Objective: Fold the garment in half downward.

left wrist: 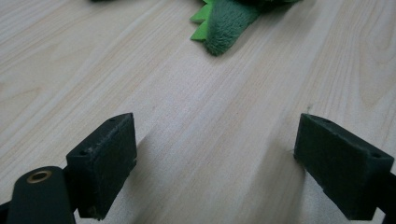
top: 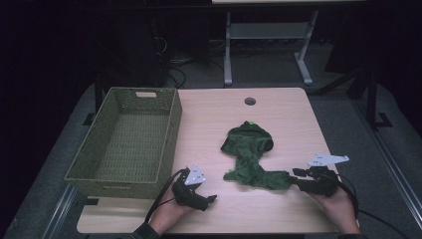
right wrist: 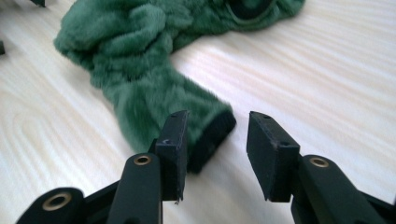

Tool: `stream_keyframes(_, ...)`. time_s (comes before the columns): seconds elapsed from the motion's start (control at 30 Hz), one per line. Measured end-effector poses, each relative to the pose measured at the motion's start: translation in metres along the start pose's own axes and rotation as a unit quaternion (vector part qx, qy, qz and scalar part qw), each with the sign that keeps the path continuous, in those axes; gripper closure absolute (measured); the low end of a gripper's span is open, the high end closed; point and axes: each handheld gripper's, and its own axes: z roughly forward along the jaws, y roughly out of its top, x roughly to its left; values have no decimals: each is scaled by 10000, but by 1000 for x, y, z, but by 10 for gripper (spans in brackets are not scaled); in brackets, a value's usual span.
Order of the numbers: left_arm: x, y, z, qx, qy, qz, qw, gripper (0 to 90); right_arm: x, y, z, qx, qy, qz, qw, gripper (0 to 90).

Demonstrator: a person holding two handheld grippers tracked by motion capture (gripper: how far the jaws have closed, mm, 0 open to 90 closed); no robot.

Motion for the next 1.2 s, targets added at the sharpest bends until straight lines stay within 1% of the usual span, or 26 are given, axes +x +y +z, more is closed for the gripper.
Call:
stream_keyframes(0.03, 0, 0, 0, 0, 0, 1, 10000, 124, 0, -3, -3, -3, -3, 23, 10000, 581)
stream_keyframes(0.07, 0, 0, 0, 5, -1, 5, 10000, 124, -1, -7, -5, 8, -19, -4, 10000, 581)
stream_keyframes(0.1, 0, 0, 0, 0, 0, 0, 10000, 124, -1, -9, -6, 27, -7, 17, 10000, 581)
stream_keyframes(0.2, 0, 0, 0, 1, 0, 3, 10000, 124, 0, -17, -8, 121, -8, -30, 9999, 575)
stream_keyframes(0.27, 0, 0, 0, 1, 1, 3, 10000, 124, 0, -22, -8, 184, 58, -4, 9998, 573)
stream_keyframes(0.3, 0, 0, 0, -1, 1, 1, 10000, 124, 0, -22, -8, 186, 100, -29, 9998, 570)
stream_keyframes(0.33, 0, 0, 0, -1, 1, 1, 10000, 124, 0, -22, -8, 186, 100, -29, 9998, 570)
stream_keyframes(0.37, 0, 0, 0, 0, 0, 5, 10000, 124, 1, -24, -6, 200, 190, -47, 9996, 569)
stream_keyframes(0.43, 0, 0, 0, -2, 1, 3, 10000, 124, 3, -22, -2, 211, 289, -98, 9993, 571)
stream_keyframes(0.47, 0, 0, 0, -2, 1, 2, 10000, 124, 4, -22, 0, 210, 367, -38, 9991, 576)
stream_keyframes(0.5, 0, 0, 0, -2, 1, 0, 10000, 124, 4, -22, 1, 187, 390, -67, 9990, 587)
stream_keyframes(0.57, 0, 0, 0, 3, 0, 6, 10000, 124, 4, -21, 4, 218, 482, -13, 9986, 601)
stream_keyframes(0.67, 0, 0, 0, -3, 1, 1, 10000, 124, 3, -20, 6, 247, 527, 16, 9983, 650)
stream_keyframes(0.8, 0, 0, 0, -2, 0, 2, 10000, 123, 2, -19, 6, 191, 546, -26, 9983, 806)
stream_keyframes(0.87, 0, 0, 0, -3, -1, 0, 10000, 123, 2, -19, 6, 200, 565, -37, 9982, 835)
stream_keyframes(1.0, 0, 0, 0, -1, -2, 3, 10000, 123, 2, -17, 2, 150, 551, -46, 9984, 847)
stream_keyframes(1.07, 0, 0, 0, -1, -2, 3, 10000, 123, 1, -16, -1, 82, 538, -115, 9985, 847)
stream_keyframes(1.1, 0, 0, 0, -4, -1, -1, 10000, 123, 2, -14, -3, 42, 533, -91, 9985, 848)
stream_keyframes(1.2, 0, 0, 0, -1, -4, -4, 10000, 123, 3, -8, -9, -103, 532, -175, 9984, 848)
